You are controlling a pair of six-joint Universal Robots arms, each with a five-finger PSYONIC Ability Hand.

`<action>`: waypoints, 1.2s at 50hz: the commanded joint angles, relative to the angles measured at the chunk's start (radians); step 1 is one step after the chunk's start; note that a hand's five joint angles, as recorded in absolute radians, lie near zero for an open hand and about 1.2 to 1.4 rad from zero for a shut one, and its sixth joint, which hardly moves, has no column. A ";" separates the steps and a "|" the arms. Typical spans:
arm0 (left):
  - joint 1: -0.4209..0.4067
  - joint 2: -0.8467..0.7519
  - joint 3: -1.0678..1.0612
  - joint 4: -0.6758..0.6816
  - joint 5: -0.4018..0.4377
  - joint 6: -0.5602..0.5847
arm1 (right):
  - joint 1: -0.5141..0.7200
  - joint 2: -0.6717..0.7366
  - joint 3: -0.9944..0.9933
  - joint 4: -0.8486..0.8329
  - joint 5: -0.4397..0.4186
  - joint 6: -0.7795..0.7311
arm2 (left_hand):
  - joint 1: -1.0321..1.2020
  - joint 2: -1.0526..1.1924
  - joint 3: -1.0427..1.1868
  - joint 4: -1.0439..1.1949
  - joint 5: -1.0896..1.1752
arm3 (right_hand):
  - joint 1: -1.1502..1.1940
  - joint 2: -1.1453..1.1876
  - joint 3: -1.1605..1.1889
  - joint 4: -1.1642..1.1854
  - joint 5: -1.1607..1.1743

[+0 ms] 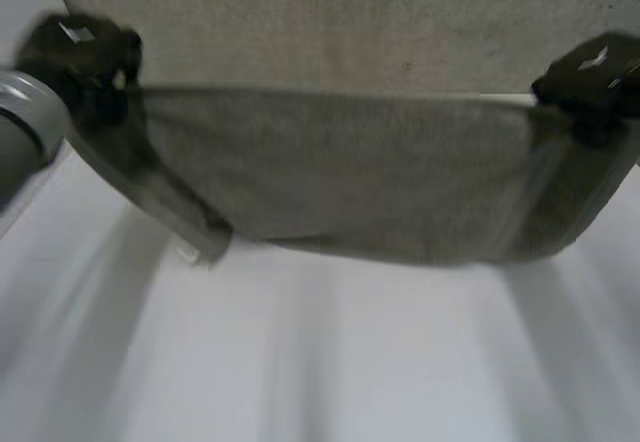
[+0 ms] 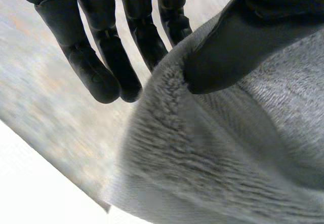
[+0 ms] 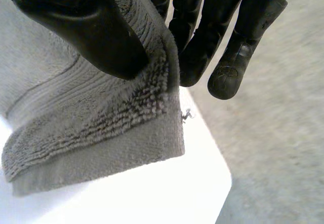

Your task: Fold the towel.

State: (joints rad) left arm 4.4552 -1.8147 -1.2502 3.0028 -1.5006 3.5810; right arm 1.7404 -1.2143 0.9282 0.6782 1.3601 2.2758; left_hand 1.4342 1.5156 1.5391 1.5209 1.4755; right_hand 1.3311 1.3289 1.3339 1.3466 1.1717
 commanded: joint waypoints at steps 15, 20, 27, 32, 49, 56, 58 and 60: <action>-0.042 -0.446 0.834 0.218 -0.036 -0.045 | 0.100 0.222 -0.235 -1.000 0.191 0.071 | -0.038 -0.119 -0.143 -0.125 -0.254 | 0.065 0.067 0.062 0.050 0.050; -0.036 -0.411 0.841 0.274 -0.032 -0.174 | 0.096 0.118 -0.123 -0.997 0.182 0.122 | -0.038 -0.119 -0.143 -0.125 -0.254 | 0.065 0.067 0.062 0.050 0.050; -0.025 -0.393 0.638 0.199 0.010 -0.188 | 0.097 0.116 0.031 -0.850 0.172 0.131 | -0.038 -0.119 -0.143 -0.125 -0.254 | 0.065 0.067 0.062 0.050 0.050; 0.002 -0.365 0.312 0.234 0.100 -0.179 | 0.096 0.118 0.242 -0.816 0.116 0.131 | -0.038 -0.119 -0.143 -0.125 -0.254 | 0.065 0.067 0.062 0.050 0.050; 0.042 -0.230 -0.407 0.487 0.241 0.068 | -0.005 0.105 0.658 -0.810 -0.041 0.125 | -0.038 -0.119 -0.143 -0.125 -0.254 | 0.065 0.067 0.062 0.050 0.050; 0.119 0.022 -0.604 0.478 0.246 0.081 | -0.088 -0.172 0.782 -0.706 -0.045 0.125 | -0.038 -0.119 -0.143 -0.125 -0.254 | 0.065 0.067 0.062 0.050 0.050; 0.149 0.081 -0.638 0.469 0.247 0.082 | -0.102 -0.215 0.791 -0.668 -0.055 0.125 | -0.038 -0.119 -0.143 -0.125 -0.254 | 0.065 0.067 0.062 0.050 0.050; 0.179 0.132 -0.666 0.459 0.249 0.082 | -0.113 -0.249 0.793 -0.623 -0.070 0.123 | -0.038 -0.119 -0.143 -0.125 -0.254 | 0.065 0.067 0.062 0.050 0.050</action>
State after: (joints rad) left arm 4.5556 -1.8436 -1.8311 3.4864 -1.2522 3.6682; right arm 1.6701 -1.3245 1.6892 -0.0529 1.3148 2.4023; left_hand 1.4342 1.5193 1.5428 1.5209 1.4894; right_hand 1.3311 1.3373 1.3340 1.3471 1.1937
